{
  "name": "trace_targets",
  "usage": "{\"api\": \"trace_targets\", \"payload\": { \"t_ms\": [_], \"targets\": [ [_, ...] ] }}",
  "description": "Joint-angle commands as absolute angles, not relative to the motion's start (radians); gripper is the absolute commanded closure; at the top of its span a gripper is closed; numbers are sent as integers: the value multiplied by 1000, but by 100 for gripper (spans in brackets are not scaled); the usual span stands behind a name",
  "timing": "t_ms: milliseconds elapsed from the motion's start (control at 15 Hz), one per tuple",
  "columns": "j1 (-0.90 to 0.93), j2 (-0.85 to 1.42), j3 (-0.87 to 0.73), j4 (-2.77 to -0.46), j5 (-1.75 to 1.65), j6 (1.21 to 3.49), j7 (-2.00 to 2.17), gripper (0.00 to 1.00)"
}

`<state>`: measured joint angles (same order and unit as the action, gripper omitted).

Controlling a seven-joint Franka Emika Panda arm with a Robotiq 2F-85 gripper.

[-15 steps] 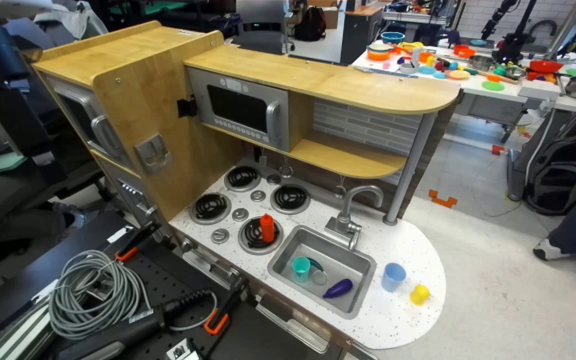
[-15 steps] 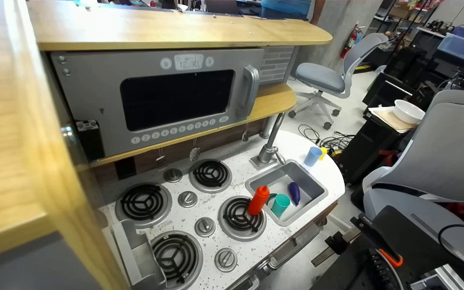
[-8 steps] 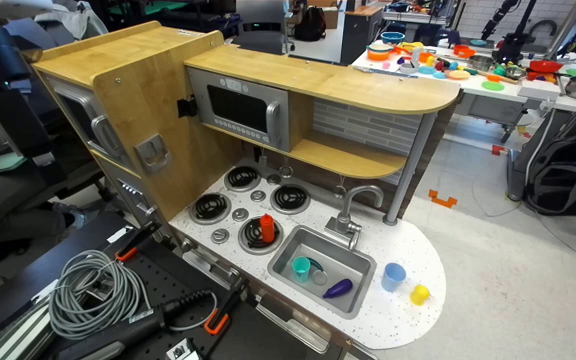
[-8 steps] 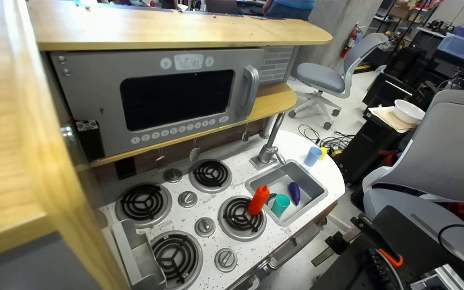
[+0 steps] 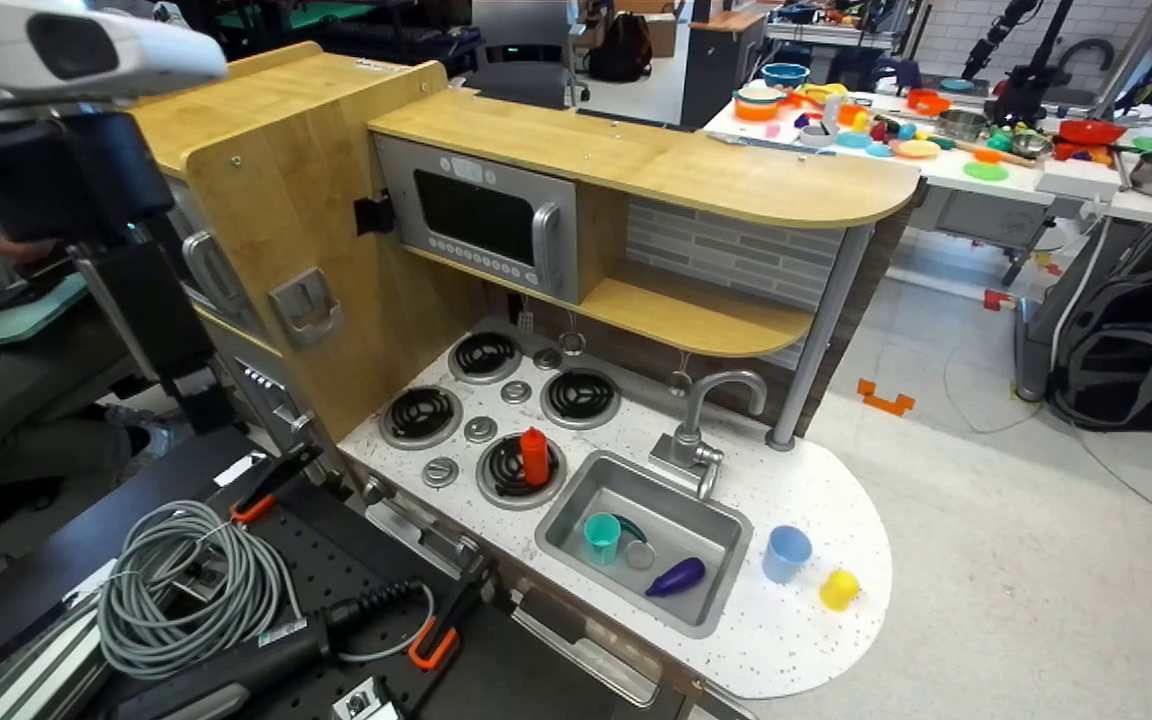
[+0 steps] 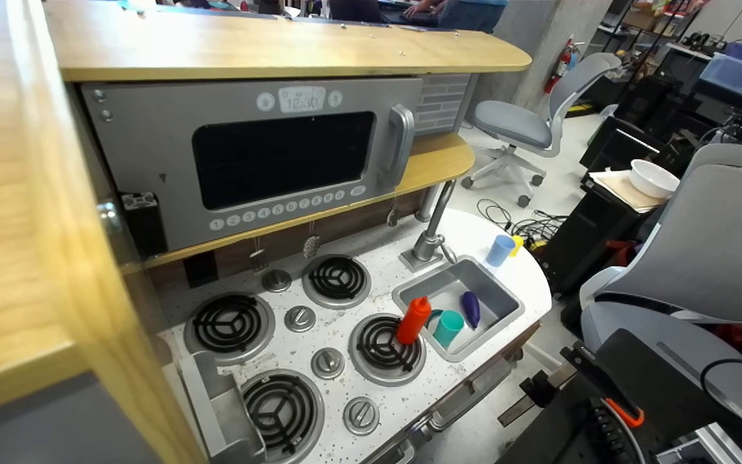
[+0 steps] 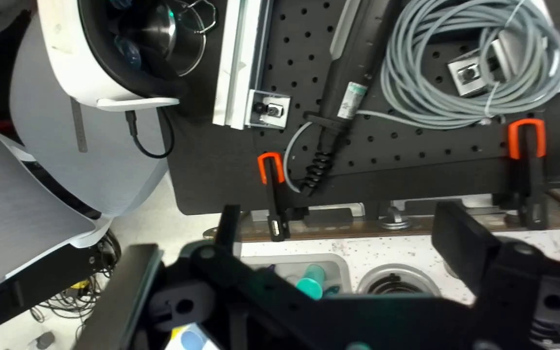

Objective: Put the red sauce bottle inside the light blue cup in the sink, remove the sauce bottle from the cup and place it on the stove

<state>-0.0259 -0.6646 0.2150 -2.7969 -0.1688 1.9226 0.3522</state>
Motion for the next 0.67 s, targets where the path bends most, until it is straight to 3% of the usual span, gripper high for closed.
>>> {"api": "trace_targets", "payload": {
  "t_ms": [0,600],
  "targets": [
    [-125,-551,130,-2796,-294,2027,324,0],
    [-259,-127,-47,-2768,-449,2625,293,0]
  ]
}}
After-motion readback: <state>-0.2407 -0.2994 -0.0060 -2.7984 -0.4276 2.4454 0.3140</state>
